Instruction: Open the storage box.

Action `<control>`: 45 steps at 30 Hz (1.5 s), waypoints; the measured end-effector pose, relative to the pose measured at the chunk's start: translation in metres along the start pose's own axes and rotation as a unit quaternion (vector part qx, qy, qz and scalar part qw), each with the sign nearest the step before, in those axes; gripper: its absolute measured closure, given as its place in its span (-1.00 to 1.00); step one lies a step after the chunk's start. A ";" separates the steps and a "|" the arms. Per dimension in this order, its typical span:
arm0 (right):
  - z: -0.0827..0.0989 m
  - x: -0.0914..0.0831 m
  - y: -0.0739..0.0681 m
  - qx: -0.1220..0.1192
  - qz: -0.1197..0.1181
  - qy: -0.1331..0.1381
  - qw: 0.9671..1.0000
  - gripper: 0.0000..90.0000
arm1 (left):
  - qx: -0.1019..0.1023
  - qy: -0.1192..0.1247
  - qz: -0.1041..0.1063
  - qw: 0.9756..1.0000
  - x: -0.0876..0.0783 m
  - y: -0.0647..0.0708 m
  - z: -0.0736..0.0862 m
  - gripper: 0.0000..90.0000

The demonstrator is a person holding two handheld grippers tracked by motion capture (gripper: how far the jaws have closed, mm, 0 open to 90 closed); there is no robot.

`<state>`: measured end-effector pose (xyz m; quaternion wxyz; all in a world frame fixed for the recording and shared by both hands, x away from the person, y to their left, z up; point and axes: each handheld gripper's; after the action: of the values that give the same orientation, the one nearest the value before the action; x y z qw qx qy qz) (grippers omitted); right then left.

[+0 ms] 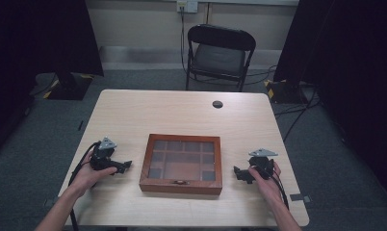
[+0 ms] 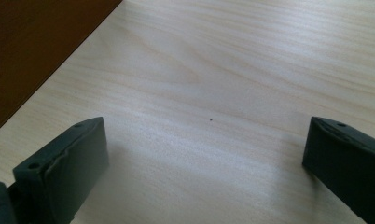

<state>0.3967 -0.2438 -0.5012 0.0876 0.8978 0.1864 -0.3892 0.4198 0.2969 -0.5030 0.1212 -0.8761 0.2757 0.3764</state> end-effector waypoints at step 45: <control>-0.067 -0.065 -0.080 -0.108 -0.297 0.035 0.948 0.33 | 0.004 -0.003 0.000 1.000 0.000 0.000 -0.001 -1.00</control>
<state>0.3682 -0.1673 -0.4083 0.0582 0.8001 0.4881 -0.3439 0.4205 0.2970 -0.5026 0.1252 -0.8745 0.2767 0.3782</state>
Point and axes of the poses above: each handheld gripper's, and its own axes: x roughly forward along the jaws, z roughly out of its underside, y roughly to its right, and after that the axes turned 2 degrees about -y, right-handed
